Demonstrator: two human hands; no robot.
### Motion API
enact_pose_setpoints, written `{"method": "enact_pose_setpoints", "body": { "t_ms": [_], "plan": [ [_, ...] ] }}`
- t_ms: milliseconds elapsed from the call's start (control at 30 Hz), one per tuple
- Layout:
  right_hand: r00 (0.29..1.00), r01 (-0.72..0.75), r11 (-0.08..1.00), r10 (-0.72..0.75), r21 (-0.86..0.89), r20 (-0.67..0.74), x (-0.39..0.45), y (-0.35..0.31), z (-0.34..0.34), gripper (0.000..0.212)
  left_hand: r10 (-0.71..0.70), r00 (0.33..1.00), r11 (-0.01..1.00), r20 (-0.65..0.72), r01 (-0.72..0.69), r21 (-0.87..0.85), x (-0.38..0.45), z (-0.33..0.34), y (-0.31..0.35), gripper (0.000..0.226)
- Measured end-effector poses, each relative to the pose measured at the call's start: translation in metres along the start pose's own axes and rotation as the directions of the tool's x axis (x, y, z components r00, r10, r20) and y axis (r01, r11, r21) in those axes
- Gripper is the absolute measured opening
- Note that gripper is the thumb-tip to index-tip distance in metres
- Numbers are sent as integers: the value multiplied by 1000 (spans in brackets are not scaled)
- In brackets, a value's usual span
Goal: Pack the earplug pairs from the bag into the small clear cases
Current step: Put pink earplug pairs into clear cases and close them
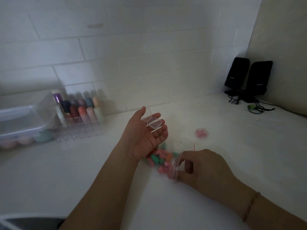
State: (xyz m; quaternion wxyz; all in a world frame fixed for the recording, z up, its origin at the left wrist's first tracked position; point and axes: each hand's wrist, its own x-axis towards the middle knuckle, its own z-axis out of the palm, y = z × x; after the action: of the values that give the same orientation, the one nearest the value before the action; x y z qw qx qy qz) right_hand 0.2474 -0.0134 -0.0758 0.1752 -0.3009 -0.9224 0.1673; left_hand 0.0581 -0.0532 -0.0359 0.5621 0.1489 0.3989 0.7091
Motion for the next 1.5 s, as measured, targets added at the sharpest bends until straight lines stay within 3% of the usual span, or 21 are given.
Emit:
{"method": "enact_pose_setpoints", "body": {
  "t_ms": [133, 300, 400, 500, 633, 700, 767, 900, 1000, 1200, 1267, 1333, 1500],
  "plan": [
    [998, 53, 994, -57, -98, -41, 0, 0, 5, 47, -10, 1000, 1000, 3, 10, 1, 1, 0, -1, 53],
    [998, 61, 998, -61, -29, -12, -2, 4, -7, 20, -3, 1000, 1000, 7, 3, 7, 1, -1, -1, 58],
    [999, -10, 963, 23, 268, -44, -1, 12, -26, 16, -8, 999, 1000, 41, 8, 6, 0, 3, -1, 60],
    [988, -81, 789, 143, 609, -53, 1, 21, -41, 18, -50, 992, 998, 115, 47, 35, -4, 8, -3, 62],
    [961, -8, 582, 228, 813, -154, 6, 25, -42, 21, -161, 958, 984, 238, 136, 116, -10, 16, -11, 64],
    [957, 47, 530, 219, 847, -190, 7, 24, -39, 23, -207, 935, 972, 289, 163, 170, -12, 19, -17, 68],
    [951, 105, 553, 188, 827, -246, 7, 22, -38, 24, -244, 914, 959, 325, 177, 223, -14, 21, -23, 70],
    [928, 219, 709, 60, 671, -367, 6, 15, -36, 25, -294, 886, 938, 359, 195, 287, -15, 23, -32, 56],
    [928, 204, 789, 33, 579, -372, 6, 13, -35, 25, -305, 877, 933, 371, 197, 300, -14, 22, -34, 58],
    [935, 185, 954, -96, 238, -342, 4, 10, -36, 28, -326, 864, 924, 384, 204, 323, -16, 24, -36, 60],
    [931, 156, 976, -95, 150, -352, 3, 8, -33, 18, -331, 864, 919, 379, 203, 339, -16, 24, -37, 62],
    [923, 123, 977, -48, 175, -382, 2, 5, -30, 10, -336, 859, 913, 386, 196, 356, -16, 24, -38, 68],
    [829, 220, 963, -102, 154, -550, 2, 3, -34, 17, -316, 837, 932, 447, 187, 309, -15, 25, -36, 67]
  ]
}}
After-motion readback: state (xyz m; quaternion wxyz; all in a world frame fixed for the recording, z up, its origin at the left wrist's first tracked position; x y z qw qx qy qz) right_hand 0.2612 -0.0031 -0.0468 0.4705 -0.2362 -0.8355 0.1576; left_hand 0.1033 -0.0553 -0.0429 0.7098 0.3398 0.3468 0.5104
